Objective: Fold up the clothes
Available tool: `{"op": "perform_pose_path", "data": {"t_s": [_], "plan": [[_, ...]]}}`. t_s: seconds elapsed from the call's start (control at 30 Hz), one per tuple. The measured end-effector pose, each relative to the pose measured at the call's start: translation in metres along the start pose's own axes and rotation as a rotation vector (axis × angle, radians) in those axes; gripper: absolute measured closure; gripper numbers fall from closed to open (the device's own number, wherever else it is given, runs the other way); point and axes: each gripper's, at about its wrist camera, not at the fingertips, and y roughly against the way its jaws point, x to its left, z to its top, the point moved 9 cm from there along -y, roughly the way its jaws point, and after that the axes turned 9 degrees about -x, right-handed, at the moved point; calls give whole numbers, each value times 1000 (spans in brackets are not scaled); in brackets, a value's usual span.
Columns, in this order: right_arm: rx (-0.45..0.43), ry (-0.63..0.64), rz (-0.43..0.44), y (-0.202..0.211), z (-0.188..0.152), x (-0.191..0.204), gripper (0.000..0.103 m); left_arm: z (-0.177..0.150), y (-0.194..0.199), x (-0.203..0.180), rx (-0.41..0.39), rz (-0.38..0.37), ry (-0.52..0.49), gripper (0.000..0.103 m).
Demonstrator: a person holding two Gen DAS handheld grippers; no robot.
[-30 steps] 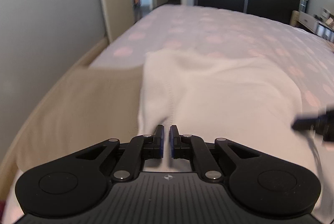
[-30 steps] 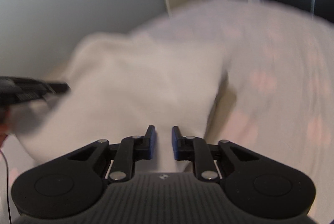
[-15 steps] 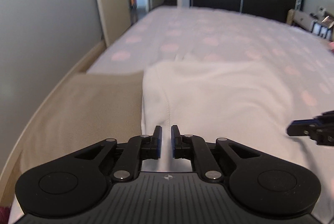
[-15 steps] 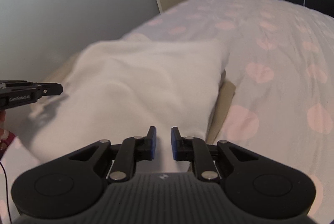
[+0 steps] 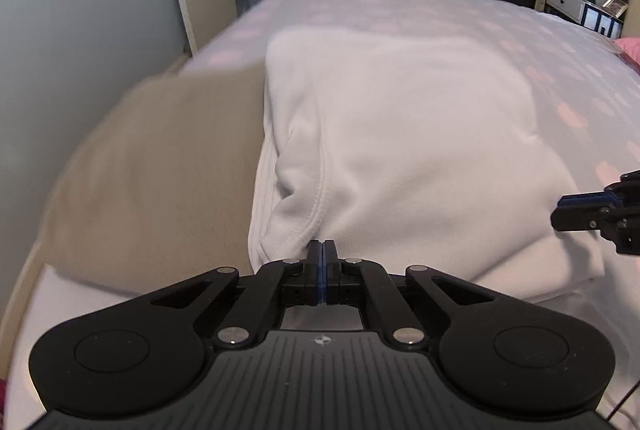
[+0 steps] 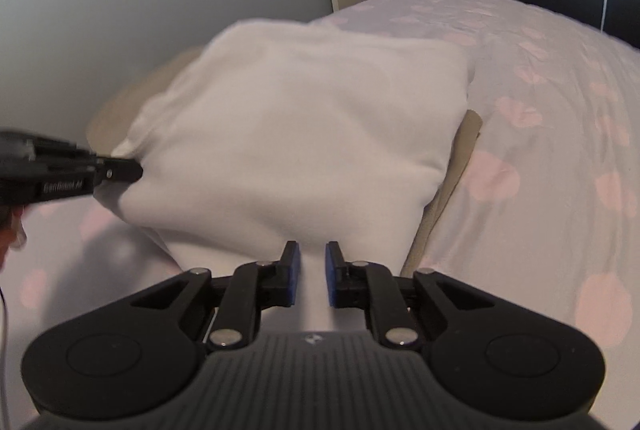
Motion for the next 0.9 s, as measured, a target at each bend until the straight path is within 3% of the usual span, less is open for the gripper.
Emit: {"op": "perform_pose_path", "data": {"t_s": [0.23, 0.5, 0.6, 0.67, 0.8, 0.9], "plan": [[46, 53, -37, -1, -10, 5, 88, -5, -14, 5, 48, 6, 66, 103], [49, -8, -36, 49, 1, 9, 83, 11, 59, -11, -25, 22, 67, 101], [19, -18, -29, 82, 11, 16, 78, 23, 101, -26, -79, 20, 74, 88], [-6, -21, -16, 108, 22, 21, 62, 33, 130, -40, -118, 30, 64, 80], [-41, -28, -12, 162, 37, 31, 54, 47, 188, -70, -186, 54, 76, 49], [-66, -33, -18, 204, 44, 39, 44, 51, 224, -91, -216, 71, 80, 45]]}}
